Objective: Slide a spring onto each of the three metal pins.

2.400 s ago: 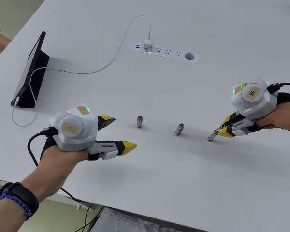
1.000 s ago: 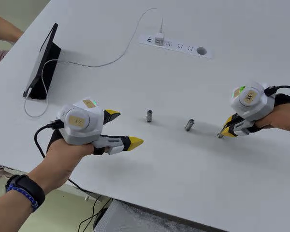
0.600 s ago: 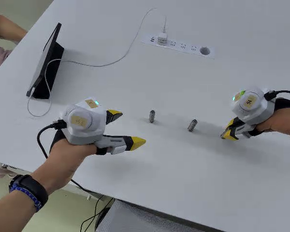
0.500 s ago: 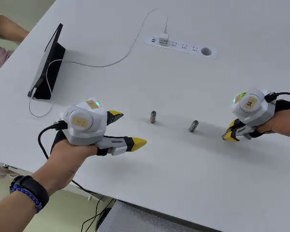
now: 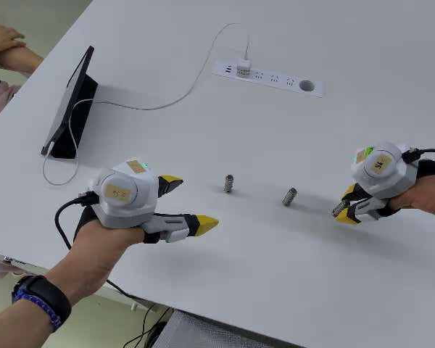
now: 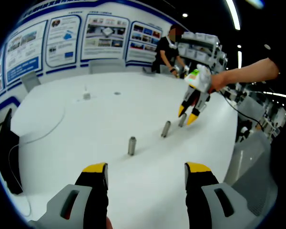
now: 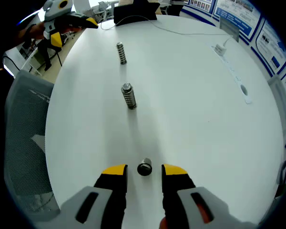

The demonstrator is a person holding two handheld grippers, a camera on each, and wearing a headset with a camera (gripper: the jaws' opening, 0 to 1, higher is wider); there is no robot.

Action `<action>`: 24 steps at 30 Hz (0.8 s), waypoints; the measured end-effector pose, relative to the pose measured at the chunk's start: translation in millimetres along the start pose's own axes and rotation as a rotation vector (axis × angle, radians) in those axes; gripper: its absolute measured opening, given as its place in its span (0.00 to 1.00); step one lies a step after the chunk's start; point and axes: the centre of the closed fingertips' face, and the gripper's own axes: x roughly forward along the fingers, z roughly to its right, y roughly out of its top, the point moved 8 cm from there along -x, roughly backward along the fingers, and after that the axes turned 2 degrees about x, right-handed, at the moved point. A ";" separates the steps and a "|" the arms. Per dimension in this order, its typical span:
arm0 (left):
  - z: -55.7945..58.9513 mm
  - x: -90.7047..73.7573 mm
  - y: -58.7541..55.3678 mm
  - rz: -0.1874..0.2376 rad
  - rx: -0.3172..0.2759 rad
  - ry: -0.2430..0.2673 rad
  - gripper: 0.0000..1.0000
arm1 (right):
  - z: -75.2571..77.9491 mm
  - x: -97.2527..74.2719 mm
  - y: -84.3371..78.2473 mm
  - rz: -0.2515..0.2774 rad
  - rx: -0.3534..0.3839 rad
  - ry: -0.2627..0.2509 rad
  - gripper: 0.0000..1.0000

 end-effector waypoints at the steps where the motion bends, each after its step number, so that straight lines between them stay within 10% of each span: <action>1: 0.2 -0.1 0.2 0.001 -0.001 -0.001 0.66 | -0.3 -1.5 -1.2 0.005 0.005 -0.007 0.31; 12: 3.8 0.7 0.6 0.000 0.001 -0.005 0.67 | -6.6 -15.6 -20.9 0.088 0.131 -0.046 0.41; 24: 4.3 2.3 1.2 0.003 -0.006 -0.007 0.67 | -21.7 -30.7 -30.8 0.307 0.399 -0.078 0.48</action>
